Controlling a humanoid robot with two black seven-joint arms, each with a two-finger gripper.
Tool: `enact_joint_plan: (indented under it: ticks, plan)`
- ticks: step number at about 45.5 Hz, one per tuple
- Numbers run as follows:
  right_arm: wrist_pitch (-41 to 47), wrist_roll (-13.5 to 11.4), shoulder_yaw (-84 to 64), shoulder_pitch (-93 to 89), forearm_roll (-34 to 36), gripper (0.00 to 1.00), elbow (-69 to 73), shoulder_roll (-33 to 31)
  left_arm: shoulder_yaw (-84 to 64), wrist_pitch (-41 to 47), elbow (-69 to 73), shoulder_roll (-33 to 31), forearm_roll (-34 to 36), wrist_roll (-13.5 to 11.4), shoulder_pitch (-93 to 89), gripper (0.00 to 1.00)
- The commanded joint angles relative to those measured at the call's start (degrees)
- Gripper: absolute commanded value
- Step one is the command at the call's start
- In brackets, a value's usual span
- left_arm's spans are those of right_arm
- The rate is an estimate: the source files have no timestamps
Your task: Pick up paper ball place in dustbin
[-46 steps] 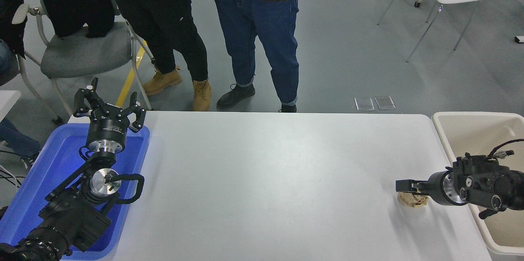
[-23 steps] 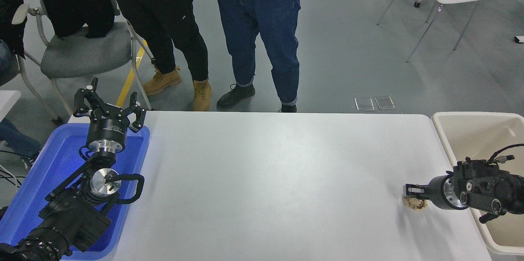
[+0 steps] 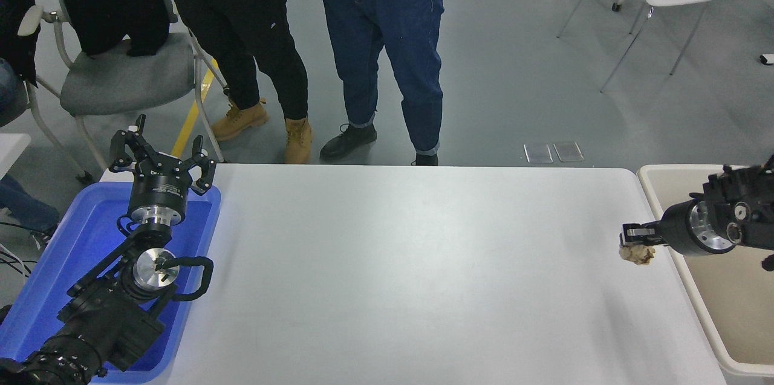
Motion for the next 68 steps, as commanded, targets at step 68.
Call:
enact_joint_plan:
  ticks: [68]
  plan:
    - [-4.3,1.3,35.8,-53.3,-7.2,0.0,-57.4,0.3,-0.1,0.0,0.1,0.0,-0.1,-0.1,0.0,0.99]
